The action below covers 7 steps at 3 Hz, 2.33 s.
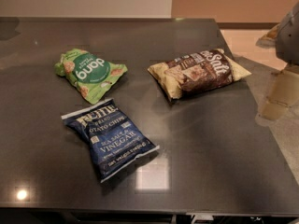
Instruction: Move blue chip bag near brown chip bag
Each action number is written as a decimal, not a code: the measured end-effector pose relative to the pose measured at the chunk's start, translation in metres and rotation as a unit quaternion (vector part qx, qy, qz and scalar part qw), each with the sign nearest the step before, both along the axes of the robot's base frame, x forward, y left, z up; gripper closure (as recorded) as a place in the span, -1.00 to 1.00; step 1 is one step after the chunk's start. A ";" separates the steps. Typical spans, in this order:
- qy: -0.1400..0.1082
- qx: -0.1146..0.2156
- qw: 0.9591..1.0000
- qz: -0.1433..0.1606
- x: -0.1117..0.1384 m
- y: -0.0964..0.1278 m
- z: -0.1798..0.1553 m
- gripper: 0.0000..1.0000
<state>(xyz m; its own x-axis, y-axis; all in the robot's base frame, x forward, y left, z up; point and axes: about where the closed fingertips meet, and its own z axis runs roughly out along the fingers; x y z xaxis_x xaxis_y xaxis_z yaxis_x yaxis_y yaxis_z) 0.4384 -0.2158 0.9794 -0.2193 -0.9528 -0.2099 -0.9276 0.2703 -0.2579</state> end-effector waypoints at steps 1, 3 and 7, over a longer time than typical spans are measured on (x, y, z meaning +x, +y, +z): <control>0.000 0.000 1.000 0.000 0.000 0.000 0.000 -1.00; 0.000 0.020 1.000 0.010 0.009 0.051 0.004 -1.00; 0.048 0.047 0.992 0.105 0.013 0.210 -0.072 -1.00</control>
Offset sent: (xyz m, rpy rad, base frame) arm 0.0085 0.0379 -0.0010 0.0074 0.0197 0.0134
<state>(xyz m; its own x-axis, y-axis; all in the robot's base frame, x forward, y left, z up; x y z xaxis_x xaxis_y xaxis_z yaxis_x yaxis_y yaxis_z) 0.4514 -0.0061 0.9074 -0.0416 -0.9567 -0.2882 -0.9851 0.0874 -0.1478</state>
